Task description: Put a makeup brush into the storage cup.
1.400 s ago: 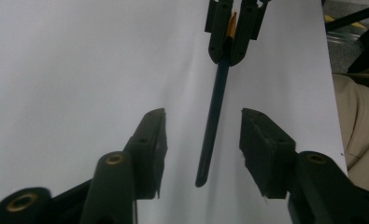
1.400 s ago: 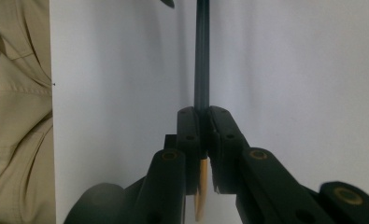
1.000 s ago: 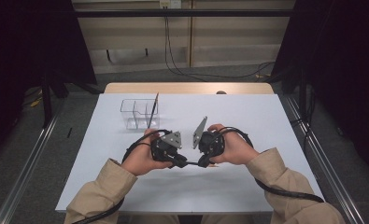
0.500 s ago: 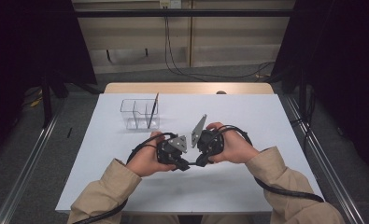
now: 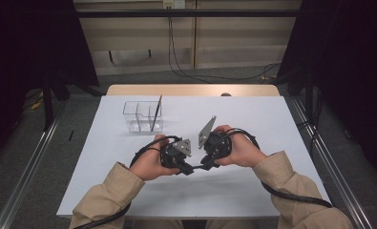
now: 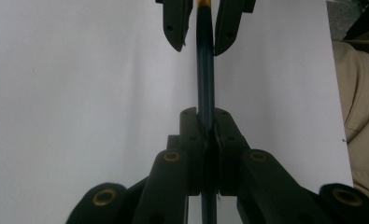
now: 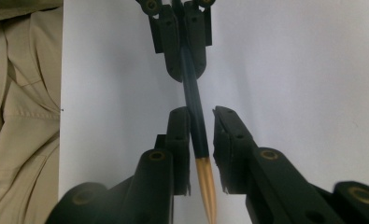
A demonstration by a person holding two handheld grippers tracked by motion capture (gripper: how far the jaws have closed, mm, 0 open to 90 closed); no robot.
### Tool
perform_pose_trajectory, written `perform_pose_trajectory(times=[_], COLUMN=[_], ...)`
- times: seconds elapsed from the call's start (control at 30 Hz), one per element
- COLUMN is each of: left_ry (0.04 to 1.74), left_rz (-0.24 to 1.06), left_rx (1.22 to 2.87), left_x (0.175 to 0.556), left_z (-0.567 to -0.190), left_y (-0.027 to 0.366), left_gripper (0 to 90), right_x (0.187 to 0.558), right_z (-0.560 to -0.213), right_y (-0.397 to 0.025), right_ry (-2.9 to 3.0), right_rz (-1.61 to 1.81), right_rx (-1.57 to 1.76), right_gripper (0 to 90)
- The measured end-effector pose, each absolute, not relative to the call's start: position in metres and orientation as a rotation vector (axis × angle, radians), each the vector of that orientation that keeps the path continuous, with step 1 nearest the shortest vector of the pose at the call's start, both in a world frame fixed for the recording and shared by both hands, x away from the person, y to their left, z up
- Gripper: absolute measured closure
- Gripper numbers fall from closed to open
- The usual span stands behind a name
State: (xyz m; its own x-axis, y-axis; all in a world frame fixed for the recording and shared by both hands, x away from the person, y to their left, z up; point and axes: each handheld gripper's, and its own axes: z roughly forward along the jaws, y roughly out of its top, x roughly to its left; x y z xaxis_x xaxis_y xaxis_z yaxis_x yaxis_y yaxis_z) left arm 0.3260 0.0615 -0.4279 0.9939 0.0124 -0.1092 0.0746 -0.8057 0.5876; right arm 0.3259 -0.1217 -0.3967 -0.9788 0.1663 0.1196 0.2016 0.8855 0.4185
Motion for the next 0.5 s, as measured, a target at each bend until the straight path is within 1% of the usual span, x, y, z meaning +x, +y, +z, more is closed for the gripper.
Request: perform_pose_trajectory(times=[0.07,0.17,0.23,0.4,0.5], left_ry=[0.067,0.073,0.081,0.100,0.108], left_rz=[-0.134,-0.139,-0.134,-0.136,-0.132], left_rx=[2.505,2.500,2.500,2.490,2.488], left_x=[0.326,0.327,0.327,0.329,0.330], left_z=[-0.428,-0.428,-0.429,-0.428,-0.428], left_y=[0.063,0.064,0.064,0.067,0.068], left_gripper=[84.7,84.8,84.8,84.7,84.7], right_x=[0.327,0.329,0.330,0.331,0.332], right_z=[-0.397,-0.397,-0.397,-0.400,-0.402], right_y=[-0.125,-0.130,-0.134,-0.140,-0.145], right_ry=[-2.976,-2.979,-2.967,-2.940,-2.910], right_rz=[-0.691,-0.730,-0.764,-0.822,-0.872], right_rx=[-0.299,-0.351,-0.371,-0.427,-0.463], right_gripper=[71.3,61.0,56.1,35.5,26.1])
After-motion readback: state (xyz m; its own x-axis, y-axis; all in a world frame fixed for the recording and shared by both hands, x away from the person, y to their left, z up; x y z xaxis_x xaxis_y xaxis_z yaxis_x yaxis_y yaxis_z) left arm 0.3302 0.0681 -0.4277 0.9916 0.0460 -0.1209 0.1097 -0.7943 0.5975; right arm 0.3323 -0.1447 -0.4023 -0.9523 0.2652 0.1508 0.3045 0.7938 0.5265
